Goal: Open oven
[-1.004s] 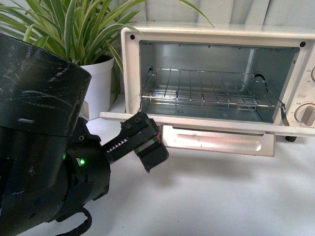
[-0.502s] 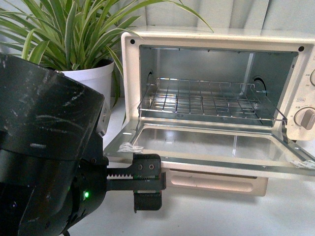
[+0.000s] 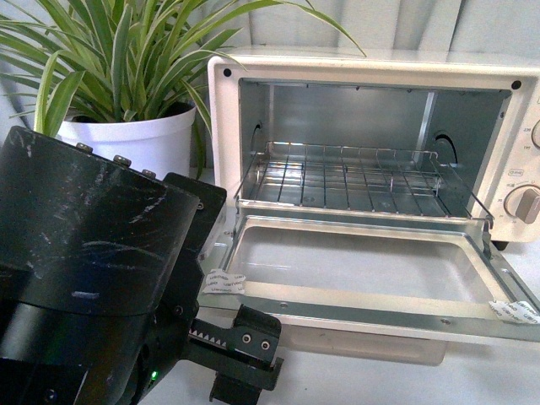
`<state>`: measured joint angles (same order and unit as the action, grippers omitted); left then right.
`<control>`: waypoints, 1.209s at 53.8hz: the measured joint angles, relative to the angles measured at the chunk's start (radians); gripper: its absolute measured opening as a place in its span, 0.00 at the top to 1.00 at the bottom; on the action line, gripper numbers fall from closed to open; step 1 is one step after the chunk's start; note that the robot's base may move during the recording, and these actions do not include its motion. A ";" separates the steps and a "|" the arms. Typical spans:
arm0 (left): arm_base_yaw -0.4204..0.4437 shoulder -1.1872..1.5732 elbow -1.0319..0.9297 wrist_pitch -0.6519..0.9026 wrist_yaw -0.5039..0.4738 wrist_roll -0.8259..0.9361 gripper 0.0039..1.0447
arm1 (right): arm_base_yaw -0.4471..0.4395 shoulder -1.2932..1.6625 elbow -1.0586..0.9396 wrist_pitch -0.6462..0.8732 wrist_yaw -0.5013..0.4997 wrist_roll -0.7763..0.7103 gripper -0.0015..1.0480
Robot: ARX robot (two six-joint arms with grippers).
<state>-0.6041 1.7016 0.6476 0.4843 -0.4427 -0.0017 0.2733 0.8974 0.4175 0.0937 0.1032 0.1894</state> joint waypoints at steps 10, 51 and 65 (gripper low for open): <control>-0.014 -0.031 -0.025 -0.006 0.027 0.039 0.06 | -0.011 -0.018 -0.005 -0.005 -0.020 -0.006 0.09; -0.055 -1.067 -0.460 -0.166 -0.093 0.030 0.06 | -0.143 -0.662 -0.200 -0.312 -0.156 -0.026 0.09; -0.036 -1.360 -0.545 -0.289 -0.115 -0.030 0.06 | -0.179 -0.763 -0.281 -0.251 -0.188 -0.024 0.09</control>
<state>-0.6403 0.3420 0.1024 0.1955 -0.5575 -0.0315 0.0944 0.1341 0.1368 -0.1574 -0.0849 0.1658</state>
